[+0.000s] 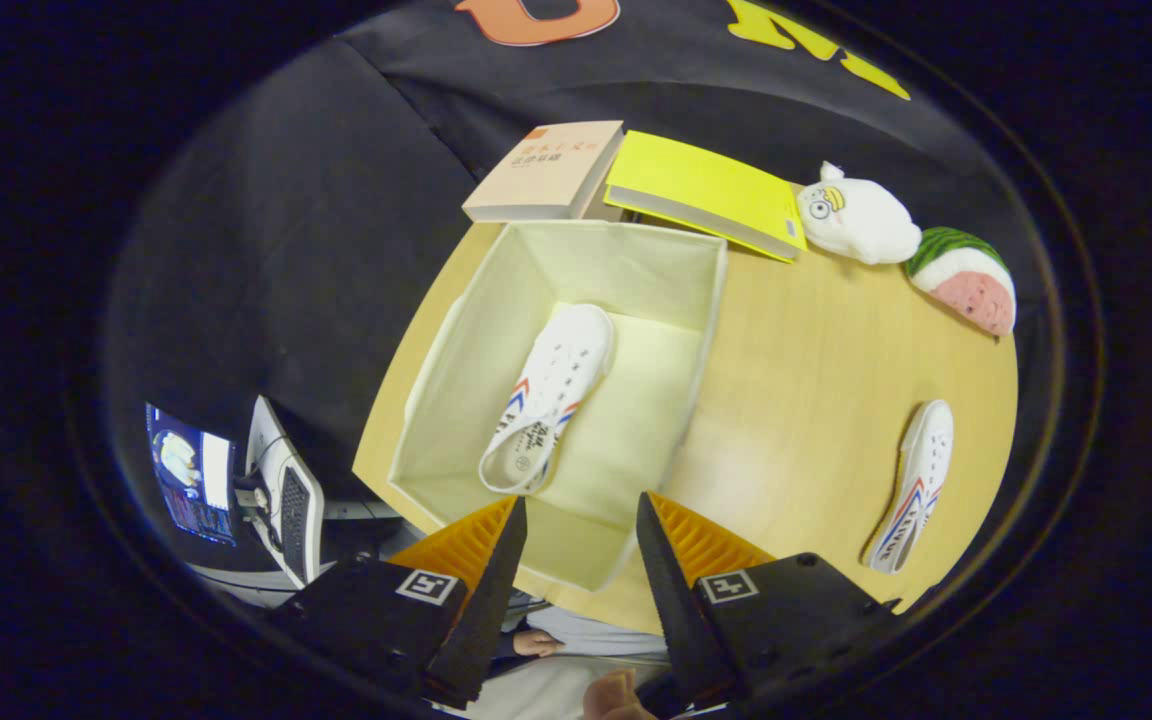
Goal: Open the storage box then place both shoes into the box .Put the left shoe in first, then the right shoe, with the right side of both shoes facing outward in a uniform manner.
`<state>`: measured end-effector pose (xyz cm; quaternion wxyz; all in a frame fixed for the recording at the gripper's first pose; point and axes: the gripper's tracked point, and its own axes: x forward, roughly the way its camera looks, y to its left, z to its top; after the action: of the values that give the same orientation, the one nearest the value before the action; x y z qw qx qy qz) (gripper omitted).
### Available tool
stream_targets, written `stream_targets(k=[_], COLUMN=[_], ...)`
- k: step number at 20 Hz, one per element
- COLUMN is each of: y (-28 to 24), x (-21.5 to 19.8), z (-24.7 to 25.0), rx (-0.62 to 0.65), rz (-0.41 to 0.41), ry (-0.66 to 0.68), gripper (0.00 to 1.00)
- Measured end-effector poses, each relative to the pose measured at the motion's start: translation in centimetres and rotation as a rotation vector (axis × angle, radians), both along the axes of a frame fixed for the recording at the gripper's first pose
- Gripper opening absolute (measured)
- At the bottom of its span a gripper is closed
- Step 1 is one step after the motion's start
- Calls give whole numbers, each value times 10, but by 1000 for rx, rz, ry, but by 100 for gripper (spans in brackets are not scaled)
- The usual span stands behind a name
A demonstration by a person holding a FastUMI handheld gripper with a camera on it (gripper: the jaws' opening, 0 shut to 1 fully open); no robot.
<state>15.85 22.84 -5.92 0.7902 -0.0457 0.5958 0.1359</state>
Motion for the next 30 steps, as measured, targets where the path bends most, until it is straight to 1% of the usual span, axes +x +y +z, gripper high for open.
stream_targets(k=[1,2,3,6,10,12,14,17,21,24,26,30], y=[-23,-46,-68,-147,-230,-270,-303,-326,-353,-365,-368,-373], x=[-4,-6,-5,-5,-14,-15,-16,-17,-11,-3,1,-1], z=[-1,-2,-3,-10,-35,-52,-67,-77,-78,-82,-85,-76], rx=[-20,-30,-37,-117,-174,-228,-271,-248,-268,-266,-266,-288], rz=[-22,-52,-83,-156,-235,-278,-302,-339,-353,-381,-379,-338], ry=[23,38,44,43,76,85,98,124,103,78,66,37], gripper=[74,79,100,98,98,98,99,98,98,98,98,99])
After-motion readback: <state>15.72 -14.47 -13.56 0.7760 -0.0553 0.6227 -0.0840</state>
